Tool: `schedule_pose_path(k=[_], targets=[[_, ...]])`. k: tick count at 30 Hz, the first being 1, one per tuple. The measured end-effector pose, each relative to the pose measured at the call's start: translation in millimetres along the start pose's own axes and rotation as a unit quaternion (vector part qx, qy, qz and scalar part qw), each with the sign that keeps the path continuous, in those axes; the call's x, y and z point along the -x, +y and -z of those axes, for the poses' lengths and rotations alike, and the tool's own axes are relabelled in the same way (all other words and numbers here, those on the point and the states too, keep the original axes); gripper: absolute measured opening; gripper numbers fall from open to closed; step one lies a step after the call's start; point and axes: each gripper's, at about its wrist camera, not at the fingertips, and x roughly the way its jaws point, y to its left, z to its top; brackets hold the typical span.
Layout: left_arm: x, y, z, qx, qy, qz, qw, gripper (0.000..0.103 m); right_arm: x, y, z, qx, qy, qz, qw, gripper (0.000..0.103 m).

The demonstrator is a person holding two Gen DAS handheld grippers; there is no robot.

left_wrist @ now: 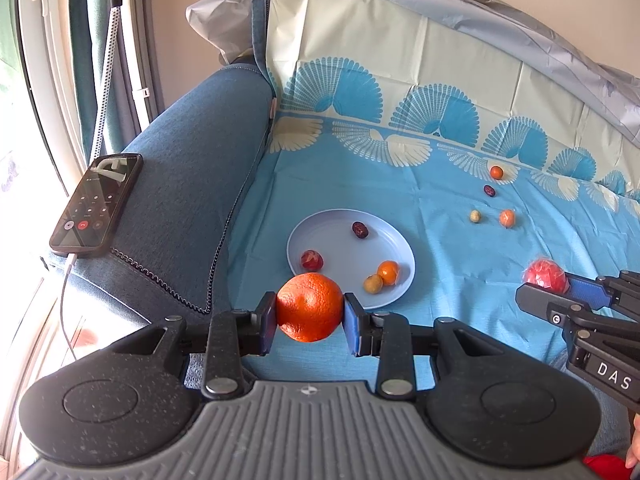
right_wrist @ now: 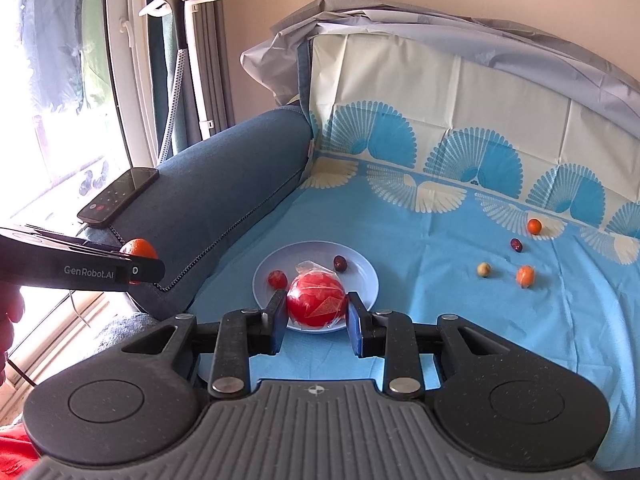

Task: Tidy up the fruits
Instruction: 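Carry the tangerine and plum over the plate and open both tools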

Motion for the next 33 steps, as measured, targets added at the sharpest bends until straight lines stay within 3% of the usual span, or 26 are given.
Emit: schedule_pose_path(k=[19, 33], targets=[[-56, 9, -29, 0.016, 0.025, -0.011, 0.9995, 0.038, -60, -2, -7, -0.010, 0.036, -0.012, 0.999, 0.032], [-153, -6, -53, -0.008, 0.072, 0.001, 0.9973, 0.038, -157, -15, -11, -0.019, 0.081, -0.013, 0.996, 0.032]])
